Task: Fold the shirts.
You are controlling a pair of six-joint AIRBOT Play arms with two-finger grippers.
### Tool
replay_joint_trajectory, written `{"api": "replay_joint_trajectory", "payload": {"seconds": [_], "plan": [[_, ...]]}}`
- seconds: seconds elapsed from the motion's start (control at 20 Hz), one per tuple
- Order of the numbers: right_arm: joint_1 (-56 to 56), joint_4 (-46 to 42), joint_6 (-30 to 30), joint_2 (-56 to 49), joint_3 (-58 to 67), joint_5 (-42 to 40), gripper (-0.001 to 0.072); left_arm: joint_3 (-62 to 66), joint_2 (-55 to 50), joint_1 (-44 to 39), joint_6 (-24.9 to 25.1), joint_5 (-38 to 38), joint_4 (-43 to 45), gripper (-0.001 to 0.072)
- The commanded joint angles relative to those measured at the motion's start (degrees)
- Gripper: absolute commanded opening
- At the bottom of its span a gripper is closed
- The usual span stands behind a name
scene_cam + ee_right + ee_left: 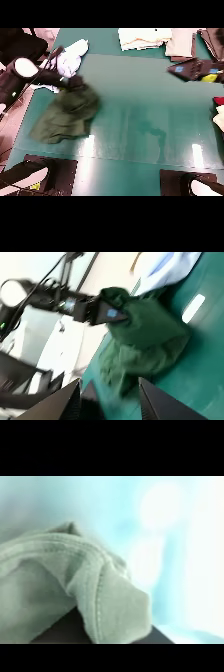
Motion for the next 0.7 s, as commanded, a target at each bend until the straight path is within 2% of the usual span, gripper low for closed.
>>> {"api": "replay_joint_trajectory", "payload": {"seconds": [0.0,0.1,0.15,0.25,0.35,0.45,0.5,0.65], "plan": [[-9.1,-0.1,0.5,5.8,0.0,-4.1,0.0403,11.3,-6.2,-14.1,5.2,13.9,-19.0,0.0027],[-15.1,-0.2,0.6,9.2,0.0,-4.0,0.0403,18.5,-13.8,-22.8,9.1,17.4,-24.7,0.0026],[-17.1,-0.2,1.2,10.3,0.0,-4.2,0.0403,22.6,-17.9,-26.3,11.1,17.5,-27.2,0.0027],[-20.3,-0.8,1.4,12.1,-0.2,-4.3,0.0403,30.8,-26.3,-31.9,11.8,14.9,-28.7,0.0027],[-21.6,-3.4,2.0,13.9,-1.5,-5.0,0.0403,34.9,-31.7,-34.5,9.7,10.6,-23.4,0.0028],[-21.5,-4.7,2.5,14.6,-3.3,-4.7,0.0403,34.9,-34.8,-34.6,2.1,4.8,-10.0,0.003],[-21.5,-4.7,2.6,15.4,-4.7,-4.6,0.0403,34.9,-36.2,-34.6,0.3,0.6,-4.1,0.0031],[-21.4,-6.9,3.3,18.0,-10.1,-6.8,0.0403,33.0,-39.2,-34.6,1.5,-8.9,-0.7,0.0031]]}}
